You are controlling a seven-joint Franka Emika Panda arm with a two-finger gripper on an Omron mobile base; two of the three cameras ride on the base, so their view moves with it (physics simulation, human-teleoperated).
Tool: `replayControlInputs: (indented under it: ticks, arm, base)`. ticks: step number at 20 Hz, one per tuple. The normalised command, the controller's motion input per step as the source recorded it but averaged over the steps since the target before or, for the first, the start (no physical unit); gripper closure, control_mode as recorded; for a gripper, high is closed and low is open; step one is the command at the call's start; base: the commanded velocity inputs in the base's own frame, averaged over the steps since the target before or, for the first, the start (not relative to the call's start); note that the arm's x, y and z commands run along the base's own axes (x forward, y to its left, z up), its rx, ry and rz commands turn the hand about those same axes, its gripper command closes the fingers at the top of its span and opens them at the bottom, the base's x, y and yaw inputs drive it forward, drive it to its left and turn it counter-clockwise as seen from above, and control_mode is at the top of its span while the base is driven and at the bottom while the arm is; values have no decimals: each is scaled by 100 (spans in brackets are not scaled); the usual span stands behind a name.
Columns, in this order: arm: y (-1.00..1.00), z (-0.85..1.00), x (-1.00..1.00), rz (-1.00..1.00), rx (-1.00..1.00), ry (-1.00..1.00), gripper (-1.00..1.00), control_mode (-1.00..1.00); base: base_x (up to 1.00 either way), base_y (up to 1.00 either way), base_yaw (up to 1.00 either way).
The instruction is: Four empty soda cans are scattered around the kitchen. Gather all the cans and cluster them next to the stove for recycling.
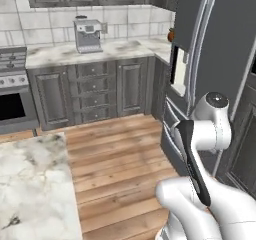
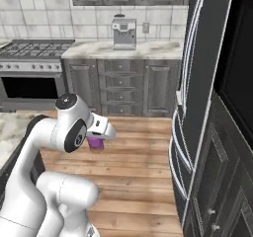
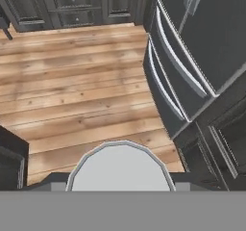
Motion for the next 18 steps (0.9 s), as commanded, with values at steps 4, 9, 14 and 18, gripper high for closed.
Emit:
replayControlInputs:
  ticks: [4,9,14,18]
  arm:
    - [0,0,0,0,0,0,100,100]
    - [0,0,0,0,0,0,100,100]
    - [0,0,0,0,0,0,100,100]
    - [0,0,0,0,0,0,100,100]
  base:
    - [100,0,0]
    - [100,0,0]
    - [100,0,0]
    - [94,0,0]
